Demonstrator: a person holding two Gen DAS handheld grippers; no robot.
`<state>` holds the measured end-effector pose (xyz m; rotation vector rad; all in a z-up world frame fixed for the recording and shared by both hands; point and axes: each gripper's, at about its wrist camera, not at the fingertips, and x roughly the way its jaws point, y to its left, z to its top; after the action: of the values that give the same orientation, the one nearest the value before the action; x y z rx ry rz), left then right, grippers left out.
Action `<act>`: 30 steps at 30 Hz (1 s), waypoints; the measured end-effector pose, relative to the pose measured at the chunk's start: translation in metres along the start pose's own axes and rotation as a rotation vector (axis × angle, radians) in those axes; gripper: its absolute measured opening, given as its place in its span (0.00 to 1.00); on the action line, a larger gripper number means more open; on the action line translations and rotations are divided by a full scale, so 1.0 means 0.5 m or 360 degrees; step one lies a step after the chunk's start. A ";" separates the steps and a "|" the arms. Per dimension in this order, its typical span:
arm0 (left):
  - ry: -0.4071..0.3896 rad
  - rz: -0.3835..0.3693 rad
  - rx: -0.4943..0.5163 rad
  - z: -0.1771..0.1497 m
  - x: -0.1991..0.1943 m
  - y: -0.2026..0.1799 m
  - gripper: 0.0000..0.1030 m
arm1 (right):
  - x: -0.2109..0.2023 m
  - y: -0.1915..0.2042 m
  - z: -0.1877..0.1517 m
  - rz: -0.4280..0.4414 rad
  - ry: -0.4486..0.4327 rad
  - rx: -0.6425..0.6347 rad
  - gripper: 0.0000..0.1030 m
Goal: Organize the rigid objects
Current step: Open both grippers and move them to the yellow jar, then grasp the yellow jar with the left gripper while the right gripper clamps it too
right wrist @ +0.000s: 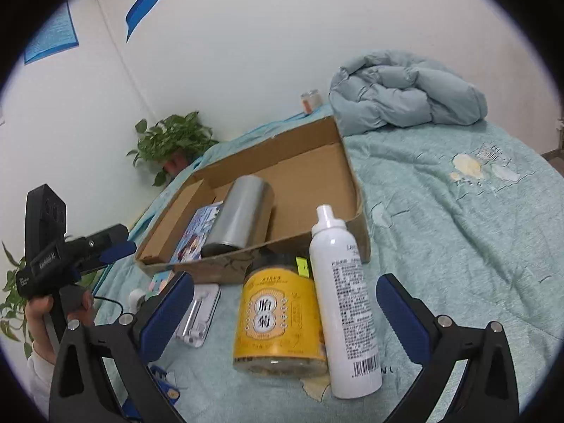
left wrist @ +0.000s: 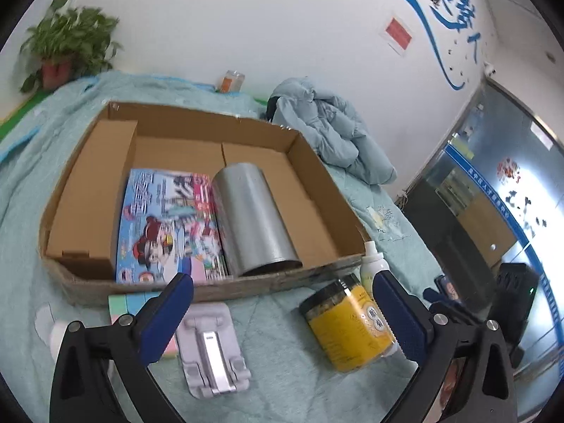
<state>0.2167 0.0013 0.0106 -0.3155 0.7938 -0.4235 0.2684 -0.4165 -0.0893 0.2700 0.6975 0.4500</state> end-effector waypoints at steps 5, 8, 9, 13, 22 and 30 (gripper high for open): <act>0.0069 0.0007 -0.0054 -0.039 0.002 -0.001 0.99 | 0.030 0.013 -0.036 0.0121 0.0141 -0.0013 1.00; 0.0105 0.0027 -0.0037 -0.063 0.007 -0.009 0.99 | 0.052 0.025 -0.052 0.0100 0.0187 -0.0022 1.00; 0.0112 0.0025 -0.0037 -0.068 0.009 -0.008 0.99 | 0.057 0.025 -0.053 0.0086 0.0190 -0.0009 1.00; 0.0138 0.0019 -0.0036 -0.088 0.011 -0.005 0.99 | 0.079 0.031 -0.059 0.0060 0.0223 0.0003 0.89; 0.0312 -0.0156 -0.0093 -0.106 0.066 -0.006 0.98 | 0.104 0.062 -0.104 0.0120 0.0426 -0.0083 0.76; 0.0510 -0.0254 -0.0038 -0.081 0.204 -0.041 0.94 | 0.106 0.031 -0.087 0.0262 0.0480 0.0177 0.76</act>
<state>0.2454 -0.0702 -0.0704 -0.3390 1.0909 -0.6246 0.2704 -0.3737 -0.1452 0.3707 1.0015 0.6176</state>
